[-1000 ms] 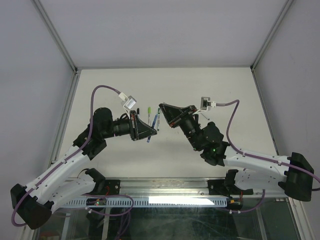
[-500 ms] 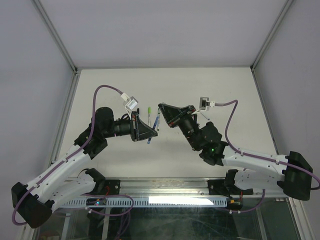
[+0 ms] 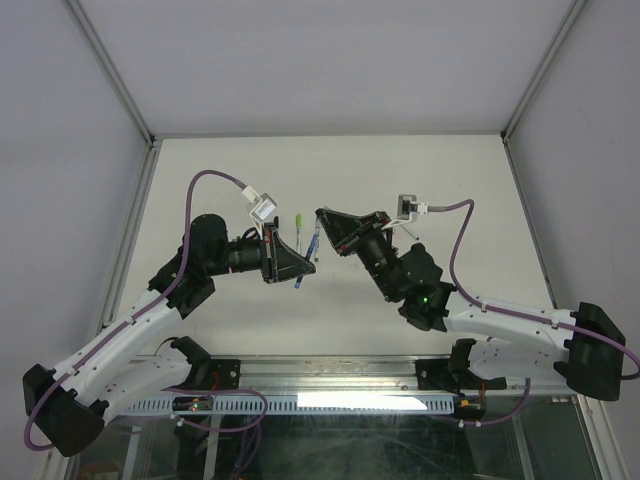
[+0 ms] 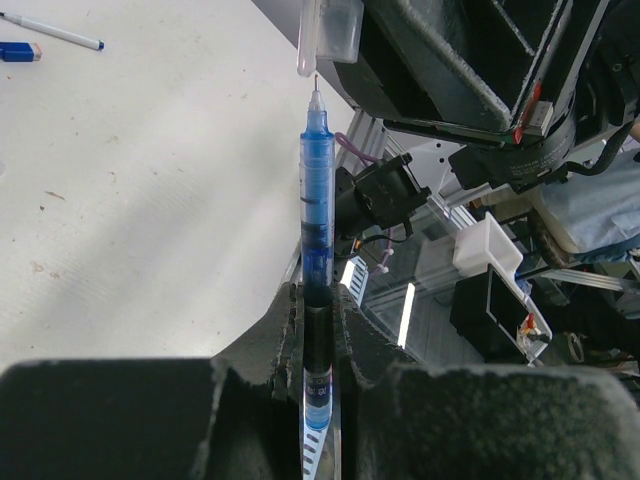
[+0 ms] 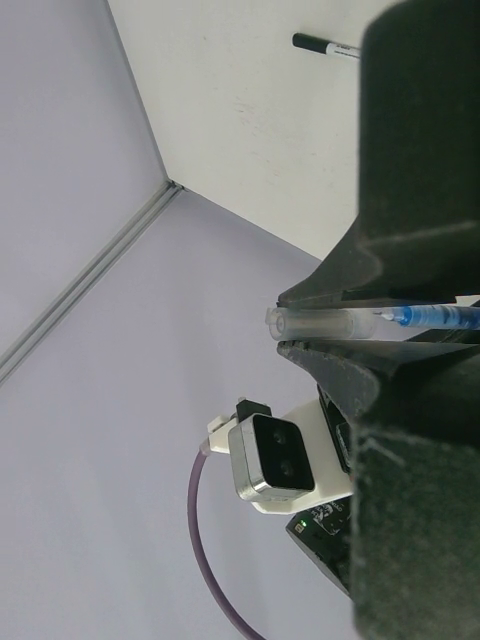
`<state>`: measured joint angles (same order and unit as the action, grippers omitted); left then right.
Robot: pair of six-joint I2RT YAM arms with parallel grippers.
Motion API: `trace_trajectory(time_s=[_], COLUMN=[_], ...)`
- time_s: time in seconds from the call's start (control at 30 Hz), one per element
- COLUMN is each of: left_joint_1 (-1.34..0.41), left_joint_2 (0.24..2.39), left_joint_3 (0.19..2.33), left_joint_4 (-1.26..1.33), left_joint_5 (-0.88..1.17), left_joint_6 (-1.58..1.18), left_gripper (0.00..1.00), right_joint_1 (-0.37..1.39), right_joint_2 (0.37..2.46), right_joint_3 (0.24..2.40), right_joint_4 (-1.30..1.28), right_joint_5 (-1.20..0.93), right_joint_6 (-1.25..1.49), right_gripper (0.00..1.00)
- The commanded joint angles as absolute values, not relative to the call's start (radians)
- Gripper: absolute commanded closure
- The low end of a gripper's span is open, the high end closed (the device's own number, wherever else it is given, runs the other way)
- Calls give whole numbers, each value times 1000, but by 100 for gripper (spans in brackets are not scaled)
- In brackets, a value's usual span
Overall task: Insert the pens into the pen caps
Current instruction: Insert the pen cap onto the pen.
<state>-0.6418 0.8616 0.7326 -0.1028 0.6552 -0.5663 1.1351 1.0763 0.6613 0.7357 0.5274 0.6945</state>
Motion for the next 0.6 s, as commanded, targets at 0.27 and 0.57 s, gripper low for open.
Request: trace_trajectory(time_s=[0.27,0.57], left_joint_1=[-649,-649], left_joint_2=[838,846], left_joint_3=[758,760], left_joint_4=[-31,-32], left_joint_5=[653,652], left_joint_6=[-562,-567], left_gripper=[100,100], right_joint_1=[1140,1140], right_joint_2=[1067,1055], right_joint_3=[674,671], right_joint_4=[721,709], right_joint_5=[522,503], right_joint_6=[720,728], right_gripper=[100,100])
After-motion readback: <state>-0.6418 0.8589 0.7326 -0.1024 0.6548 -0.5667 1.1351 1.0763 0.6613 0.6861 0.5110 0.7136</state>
